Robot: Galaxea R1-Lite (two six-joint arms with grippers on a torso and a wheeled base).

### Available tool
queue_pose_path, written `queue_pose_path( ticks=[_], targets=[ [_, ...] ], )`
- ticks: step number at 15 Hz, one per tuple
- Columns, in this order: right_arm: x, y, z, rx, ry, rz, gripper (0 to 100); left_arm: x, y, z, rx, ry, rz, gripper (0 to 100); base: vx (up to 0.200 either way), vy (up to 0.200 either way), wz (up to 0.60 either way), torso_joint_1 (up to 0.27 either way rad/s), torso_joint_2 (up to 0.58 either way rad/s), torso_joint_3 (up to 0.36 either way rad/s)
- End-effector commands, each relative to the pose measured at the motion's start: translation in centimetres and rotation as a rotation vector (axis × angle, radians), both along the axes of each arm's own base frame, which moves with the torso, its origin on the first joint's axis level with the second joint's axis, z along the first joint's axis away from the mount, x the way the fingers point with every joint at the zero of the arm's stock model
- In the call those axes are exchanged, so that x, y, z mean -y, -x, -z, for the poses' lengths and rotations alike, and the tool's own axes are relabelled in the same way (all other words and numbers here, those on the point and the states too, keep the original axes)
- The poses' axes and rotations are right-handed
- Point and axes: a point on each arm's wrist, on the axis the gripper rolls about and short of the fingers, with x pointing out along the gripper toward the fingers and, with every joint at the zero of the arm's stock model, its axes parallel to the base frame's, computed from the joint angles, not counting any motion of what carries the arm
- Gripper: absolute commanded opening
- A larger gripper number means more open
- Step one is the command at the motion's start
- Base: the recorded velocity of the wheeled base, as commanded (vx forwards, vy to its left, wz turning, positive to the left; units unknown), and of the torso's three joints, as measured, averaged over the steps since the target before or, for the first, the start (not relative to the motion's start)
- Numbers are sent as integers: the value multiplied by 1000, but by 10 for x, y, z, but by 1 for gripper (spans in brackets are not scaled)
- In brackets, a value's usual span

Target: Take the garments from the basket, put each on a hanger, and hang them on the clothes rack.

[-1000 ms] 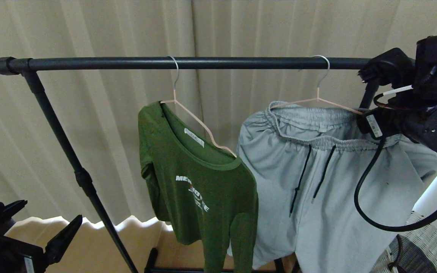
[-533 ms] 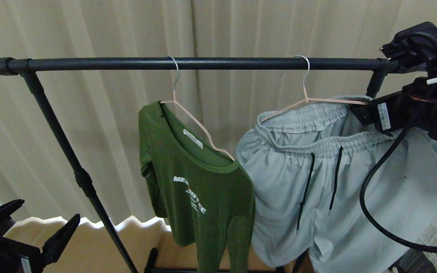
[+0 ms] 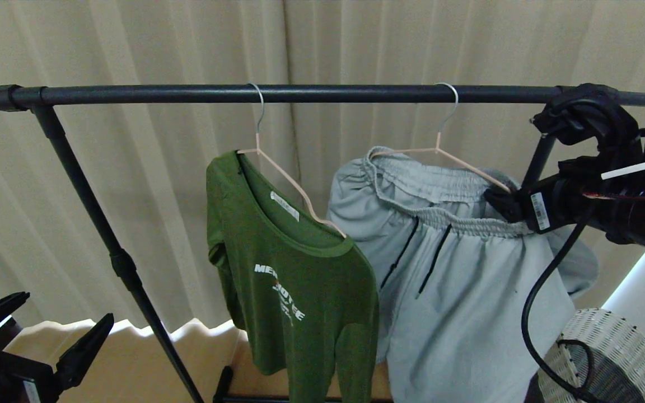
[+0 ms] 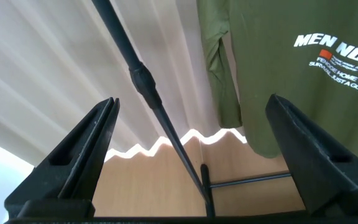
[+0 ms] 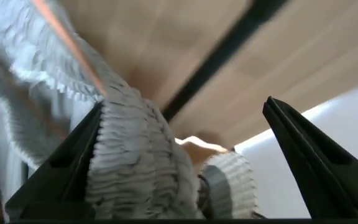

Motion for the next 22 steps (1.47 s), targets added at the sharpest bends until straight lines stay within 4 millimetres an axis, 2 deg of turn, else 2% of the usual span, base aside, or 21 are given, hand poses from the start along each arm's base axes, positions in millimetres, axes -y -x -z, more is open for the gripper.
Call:
queue_pose_path(
  ticks=[1, 6, 10, 13, 16, 18, 21, 22],
  targets=[
    [-2, -2, 1, 5, -17, -39, 100, 0, 0, 0, 1, 0, -1, 100, 0, 0, 0, 0, 0, 0],
    [-7, -7, 3, 13, -162, -279, 100, 0, 0, 0, 1, 0, -1, 100, 0, 0, 0, 0, 0, 0],
    [1, -25, 17, -45, -199, -307, 100, 0, 0, 0, 4, 1, -1, 100, 0, 0, 0, 0, 0, 0],
    [1, -26, 12, 19, -265, -340, 100, 0, 0, 0, 4, 1, -1, 100, 0, 0, 0, 0, 0, 0],
    [2, -17, 13, 72, -394, -431, 100, 0, 0, 0, 1, 0, -1, 100, 0, 0, 0, 0, 0, 0],
    [7, -5, 0, 131, -464, -450, 100, 0, 0, 0, 4, 2, -2, 100, 0, 0, 0, 0, 0, 0],
    [23, 29, -13, 195, -472, -452, 100, -1, 3, -2, 21, 7, -5, 100, 0, 0, 0, 0, 0, 0],
    [36, 47, -14, 217, -469, -428, 100, -2, 9, -2, 40, 14, -5, 100, 0, 0, 0, 0, 0, 0]
  ],
)
